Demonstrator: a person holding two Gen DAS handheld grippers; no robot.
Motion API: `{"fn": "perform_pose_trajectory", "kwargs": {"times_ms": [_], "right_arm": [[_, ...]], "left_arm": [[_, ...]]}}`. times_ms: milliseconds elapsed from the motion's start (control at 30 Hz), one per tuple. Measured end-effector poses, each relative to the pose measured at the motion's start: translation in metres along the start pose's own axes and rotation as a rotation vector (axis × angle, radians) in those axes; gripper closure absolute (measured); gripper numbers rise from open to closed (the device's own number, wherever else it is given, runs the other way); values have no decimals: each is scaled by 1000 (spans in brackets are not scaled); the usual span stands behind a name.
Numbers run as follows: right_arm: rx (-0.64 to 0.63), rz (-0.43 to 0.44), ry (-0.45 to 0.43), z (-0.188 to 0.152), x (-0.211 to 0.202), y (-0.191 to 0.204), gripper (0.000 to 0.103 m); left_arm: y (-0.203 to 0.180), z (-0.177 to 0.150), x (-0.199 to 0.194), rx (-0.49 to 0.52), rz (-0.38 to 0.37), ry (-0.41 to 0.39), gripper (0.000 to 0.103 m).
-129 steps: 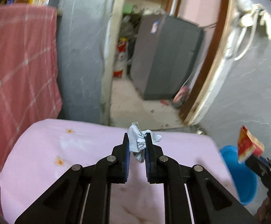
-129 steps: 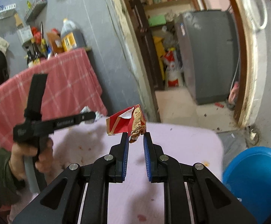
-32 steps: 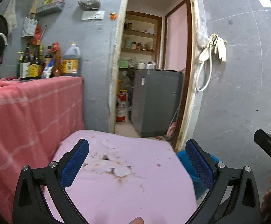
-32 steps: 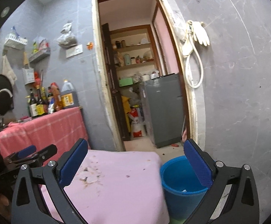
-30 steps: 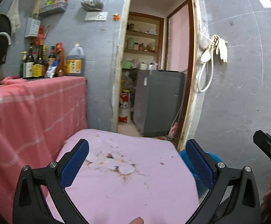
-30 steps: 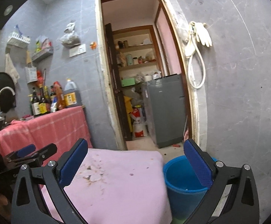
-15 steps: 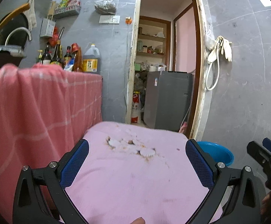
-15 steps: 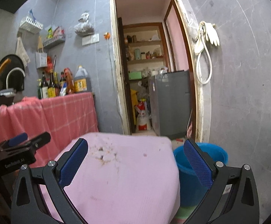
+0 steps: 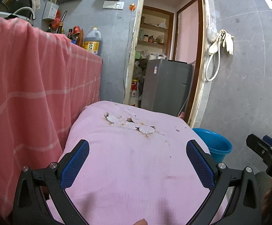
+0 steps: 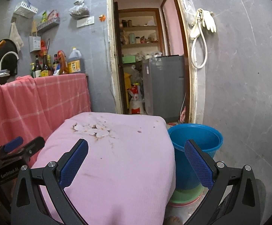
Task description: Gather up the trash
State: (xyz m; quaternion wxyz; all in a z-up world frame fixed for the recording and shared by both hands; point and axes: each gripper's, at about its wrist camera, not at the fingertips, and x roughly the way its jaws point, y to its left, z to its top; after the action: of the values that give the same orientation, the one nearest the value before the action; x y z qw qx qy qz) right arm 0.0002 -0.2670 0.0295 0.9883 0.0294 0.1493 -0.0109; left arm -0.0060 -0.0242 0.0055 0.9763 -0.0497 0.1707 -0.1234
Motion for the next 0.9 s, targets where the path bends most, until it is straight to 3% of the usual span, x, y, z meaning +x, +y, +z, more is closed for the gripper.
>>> {"fn": "perform_pose_trajectory", "kwargs": {"times_ms": [900], "right_arm": [[14,-14,28,-7,4,-7,0]], "left_arm": [[8,0,1,-17,7,-6,1]]}}
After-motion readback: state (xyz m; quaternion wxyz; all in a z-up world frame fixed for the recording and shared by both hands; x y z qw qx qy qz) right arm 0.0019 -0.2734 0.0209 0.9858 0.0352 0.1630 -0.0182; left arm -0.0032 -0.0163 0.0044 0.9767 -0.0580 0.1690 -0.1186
